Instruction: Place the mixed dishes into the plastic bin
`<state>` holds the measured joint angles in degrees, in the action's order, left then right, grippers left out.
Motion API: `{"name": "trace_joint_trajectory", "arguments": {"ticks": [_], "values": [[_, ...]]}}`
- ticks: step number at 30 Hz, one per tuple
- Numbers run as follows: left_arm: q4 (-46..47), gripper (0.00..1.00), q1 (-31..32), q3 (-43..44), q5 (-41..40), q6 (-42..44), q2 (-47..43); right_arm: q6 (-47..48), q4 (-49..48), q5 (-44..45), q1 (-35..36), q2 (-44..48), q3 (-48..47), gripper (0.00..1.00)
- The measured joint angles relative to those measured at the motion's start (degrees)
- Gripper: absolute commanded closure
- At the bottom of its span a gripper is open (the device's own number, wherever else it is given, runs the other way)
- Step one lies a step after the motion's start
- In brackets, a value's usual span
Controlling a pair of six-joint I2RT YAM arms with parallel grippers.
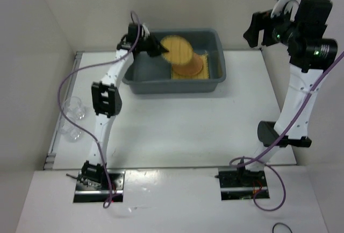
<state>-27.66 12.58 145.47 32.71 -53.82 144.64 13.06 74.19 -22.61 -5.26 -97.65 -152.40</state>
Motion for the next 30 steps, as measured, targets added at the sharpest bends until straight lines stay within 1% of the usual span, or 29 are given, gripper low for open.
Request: {"name": "trace_joint_trajectory", "arguments": {"ticks": [1,2,3,4,5,7,12,19,24,28,30], "values": [[5.95,1.0,0.0,-2.23,0.96,-1.68,0.17,-0.11,-0.09,0.46,-0.04,-0.09,0.07,0.16],[-1.73,1.0,0.0,7.41,1.79,-2.19,5.84,-0.2,0.07,1.07,-0.22,-0.17,0.15,0.16],[-2.01,1.0,0.11,15.87,3.08,-3.76,12.63,-0.35,-0.07,1.33,-0.33,-0.24,0.15,0.16],[-1.81,1.0,0.39,21.59,2.71,-4.2,17.88,-0.42,-0.07,1.6,-0.48,-0.31,0.15,0.16],[-1.95,1.0,0.52,24.24,2.89,-5.22,21.16,-0.48,-0.04,1.88,-0.66,-0.35,0.22,0.16],[-3.67,1.0,1.01,26.84,3.28,-6.71,25.03,-0.59,-0.13,2.75,-1.05,-0.35,0.72,0.16],[-3.82,1.0,3.5,29.38,3.69,-9.49,28.04,-0.57,-0.15,4.76,-1.55,-0.46,3.15,0.16],[2.86,1.0,6.71,31.26,3.5,-12.72,28.17,-0.5,-0.11,5.92,-1.55,-1.53,3.74,0.16],[6.78,1.0,6.71,31.93,2.23,-15.67,30.49,-0.11,-0.11,6.54,-1.55,-1.73,3.91,0.16],[6.45,1.0,5.97,31.93,-0.33,-17.77,32.0,-0.11,-0.28,7.26,-1.55,-1.66,5.49,0.16],[8.11,1.0,5.62,31.98,-1.25,-18.88,32.02,-0.02,-0.26,7.43,-1.55,-1.51,7.08,0.16]]}}
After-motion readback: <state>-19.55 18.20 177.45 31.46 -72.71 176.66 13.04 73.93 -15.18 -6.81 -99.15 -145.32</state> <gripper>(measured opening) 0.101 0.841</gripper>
